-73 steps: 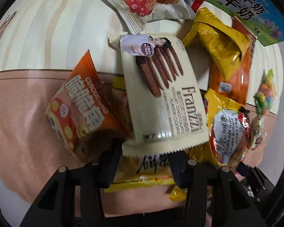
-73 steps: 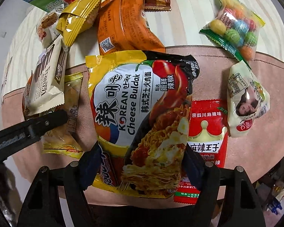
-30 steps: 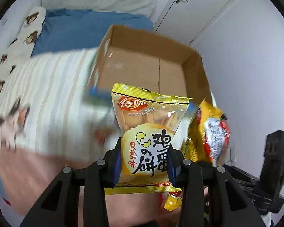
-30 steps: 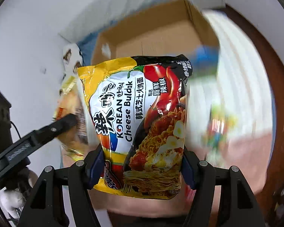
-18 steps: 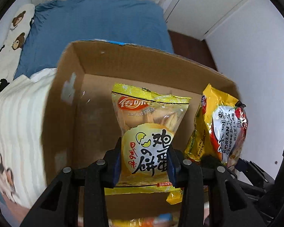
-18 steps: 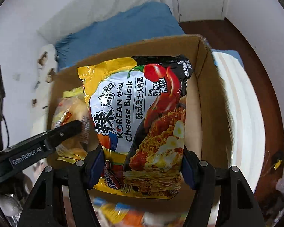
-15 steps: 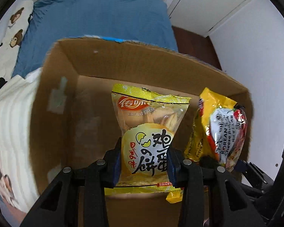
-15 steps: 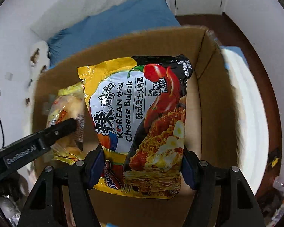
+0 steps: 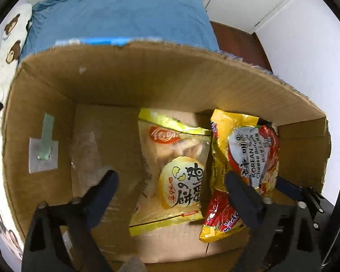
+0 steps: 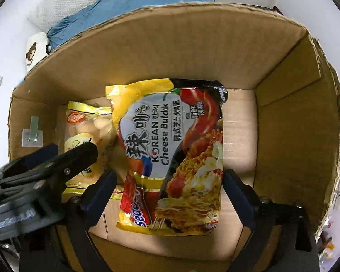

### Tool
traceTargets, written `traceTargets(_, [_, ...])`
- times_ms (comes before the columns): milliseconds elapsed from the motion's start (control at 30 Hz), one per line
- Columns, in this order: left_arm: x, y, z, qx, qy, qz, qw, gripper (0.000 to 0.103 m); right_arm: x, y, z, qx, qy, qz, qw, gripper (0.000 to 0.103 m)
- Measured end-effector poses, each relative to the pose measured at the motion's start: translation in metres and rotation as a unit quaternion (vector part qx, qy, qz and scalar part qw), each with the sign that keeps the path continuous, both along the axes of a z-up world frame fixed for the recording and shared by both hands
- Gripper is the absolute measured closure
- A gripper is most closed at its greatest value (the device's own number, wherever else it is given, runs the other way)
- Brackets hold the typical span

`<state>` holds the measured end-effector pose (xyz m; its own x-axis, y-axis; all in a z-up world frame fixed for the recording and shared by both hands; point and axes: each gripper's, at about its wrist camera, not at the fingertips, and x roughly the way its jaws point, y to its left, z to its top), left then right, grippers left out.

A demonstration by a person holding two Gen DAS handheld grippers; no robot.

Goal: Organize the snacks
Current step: 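Carry both bags into the cardboard box and open both tools, then grasp the Franzzi cookie pack with the left tool while the right grasps the orange snack bag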

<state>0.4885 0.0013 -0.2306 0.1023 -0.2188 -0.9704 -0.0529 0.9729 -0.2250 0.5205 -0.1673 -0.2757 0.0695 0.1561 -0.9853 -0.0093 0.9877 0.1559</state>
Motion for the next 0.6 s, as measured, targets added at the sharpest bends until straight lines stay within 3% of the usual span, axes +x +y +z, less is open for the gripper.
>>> traceTargets(200, [-0.012, 0.001, 0.019, 0.003, -0.024, -0.006, 0.9997, 0.005, -0.014, 0.012, 0.025, -0.015, -0.028, 0.01, 0.999, 0.003])
traceTargets(600, [-0.089, 0.012, 0.117, 0.04, -0.133, -0.005, 0.9902, 0.005, -0.104, 0.008, 0.123, 0.007, -0.119, -0.016, 0.993, 0.003])
